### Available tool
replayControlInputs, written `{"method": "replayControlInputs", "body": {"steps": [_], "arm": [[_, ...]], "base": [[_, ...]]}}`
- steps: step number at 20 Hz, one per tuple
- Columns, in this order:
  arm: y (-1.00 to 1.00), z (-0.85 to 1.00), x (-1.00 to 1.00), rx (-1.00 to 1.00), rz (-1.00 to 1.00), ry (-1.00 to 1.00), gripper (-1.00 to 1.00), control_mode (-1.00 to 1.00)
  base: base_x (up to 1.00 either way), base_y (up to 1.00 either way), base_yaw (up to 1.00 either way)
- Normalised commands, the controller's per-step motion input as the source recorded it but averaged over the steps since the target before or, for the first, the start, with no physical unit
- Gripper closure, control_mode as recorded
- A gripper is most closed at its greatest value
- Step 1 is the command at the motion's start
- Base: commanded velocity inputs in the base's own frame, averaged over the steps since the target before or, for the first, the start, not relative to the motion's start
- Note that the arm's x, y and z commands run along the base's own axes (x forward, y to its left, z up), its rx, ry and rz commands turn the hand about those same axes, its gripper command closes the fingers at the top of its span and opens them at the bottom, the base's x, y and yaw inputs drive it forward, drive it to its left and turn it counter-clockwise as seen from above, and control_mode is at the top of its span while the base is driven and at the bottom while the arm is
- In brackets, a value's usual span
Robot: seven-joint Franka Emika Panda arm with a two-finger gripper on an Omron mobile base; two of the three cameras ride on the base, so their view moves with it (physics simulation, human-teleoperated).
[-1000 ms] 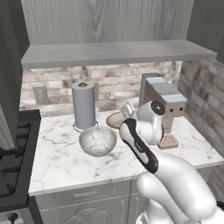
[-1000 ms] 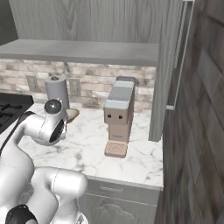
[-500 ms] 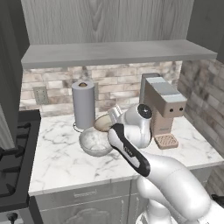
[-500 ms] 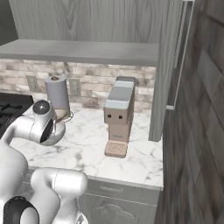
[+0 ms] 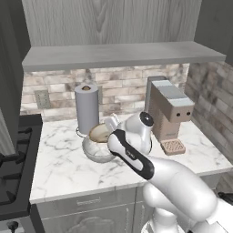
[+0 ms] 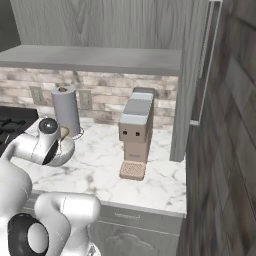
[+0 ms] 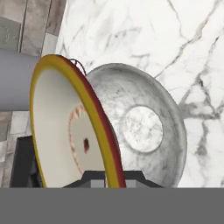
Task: Pick up the bowls on the counter and stack them on top of one another in the open cabinet. Place the smaller bowl on top of the larger bowl.
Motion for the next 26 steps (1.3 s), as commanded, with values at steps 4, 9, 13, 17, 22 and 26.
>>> {"method": "replayControlInputs", "body": {"steps": [4,9,13,17,22,26], "arm": [[0.2,-0.12,0.02,0.01,0.13,0.02,1.0,-1.0],[0.06,-0.15,0.15,0.0,0.07,0.07,1.0,-1.0],[0.0,-0.17,0.25,0.0,0.01,0.08,1.0,-1.0],[0.01,-0.16,0.25,0.0,0.02,0.07,1.0,-1.0],[0.05,-0.2,0.15,0.0,0.04,0.05,1.0,-1.0],[0.12,-0.2,0.09,0.0,0.05,0.04,1.0,-1.0]], "base": [[0.0,0.0,0.0],[0.0,0.0,0.0],[0.0,0.0,0.0],[0.0,0.0,0.0],[0.0,0.0,0.0],[0.0,0.0,0.0]]}}
